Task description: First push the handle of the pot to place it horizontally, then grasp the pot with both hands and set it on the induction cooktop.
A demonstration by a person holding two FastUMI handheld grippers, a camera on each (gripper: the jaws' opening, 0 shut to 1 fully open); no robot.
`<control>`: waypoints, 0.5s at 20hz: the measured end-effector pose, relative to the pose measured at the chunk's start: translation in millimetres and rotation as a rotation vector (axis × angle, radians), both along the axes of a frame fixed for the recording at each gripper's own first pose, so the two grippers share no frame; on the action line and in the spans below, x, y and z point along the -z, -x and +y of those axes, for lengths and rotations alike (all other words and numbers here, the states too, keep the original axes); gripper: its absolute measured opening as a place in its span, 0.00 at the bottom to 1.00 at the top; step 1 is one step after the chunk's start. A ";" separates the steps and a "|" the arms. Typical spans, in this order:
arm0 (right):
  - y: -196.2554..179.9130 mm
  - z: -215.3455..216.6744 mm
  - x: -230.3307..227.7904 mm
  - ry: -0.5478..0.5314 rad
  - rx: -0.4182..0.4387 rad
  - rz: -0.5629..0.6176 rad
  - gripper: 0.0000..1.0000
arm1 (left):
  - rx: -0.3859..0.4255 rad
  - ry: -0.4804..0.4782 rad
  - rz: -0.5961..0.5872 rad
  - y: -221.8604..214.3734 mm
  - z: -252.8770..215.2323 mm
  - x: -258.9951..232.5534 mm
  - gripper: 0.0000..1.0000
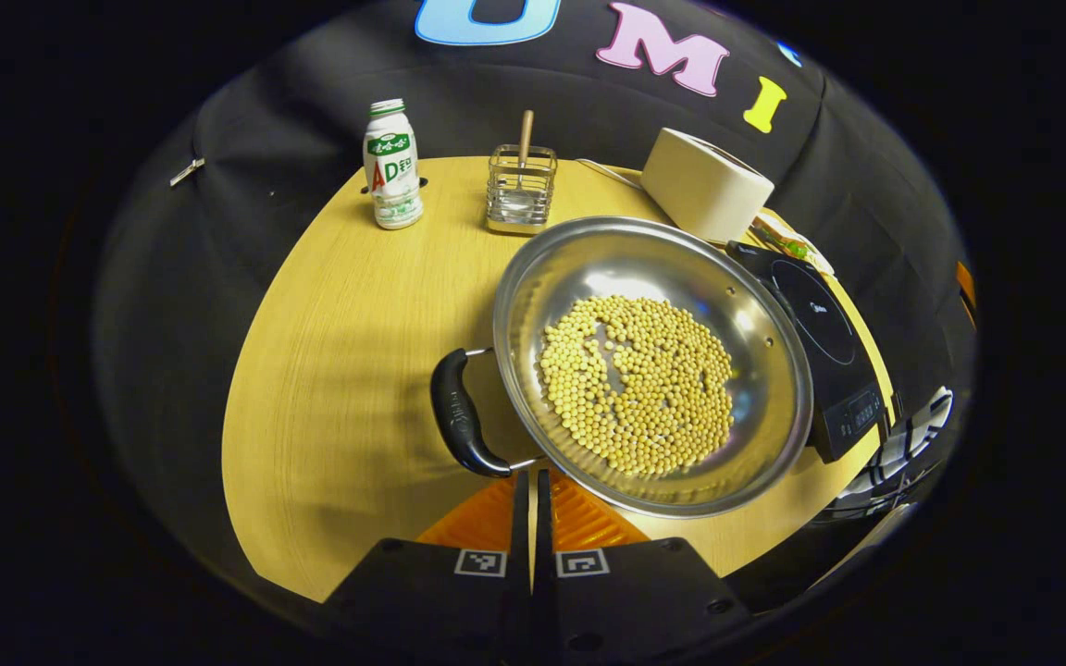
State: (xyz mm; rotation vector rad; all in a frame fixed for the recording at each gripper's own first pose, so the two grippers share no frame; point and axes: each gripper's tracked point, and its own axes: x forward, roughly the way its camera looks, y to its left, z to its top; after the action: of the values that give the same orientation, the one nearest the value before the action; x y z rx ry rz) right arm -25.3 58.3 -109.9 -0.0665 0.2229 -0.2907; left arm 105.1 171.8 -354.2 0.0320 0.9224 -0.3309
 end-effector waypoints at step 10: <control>-6.1 10.1 22.7 -0.008 -0.017 0.072 0.98 | -0.027 -0.018 -0.024 -31.9 20.7 -4.1 0.05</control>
State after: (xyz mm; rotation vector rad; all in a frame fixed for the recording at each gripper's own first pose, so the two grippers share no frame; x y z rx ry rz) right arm -19.3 68.4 -132.6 -0.0712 0.2944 -0.2707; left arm 137.0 192.6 -350.1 0.0400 0.9011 -0.2965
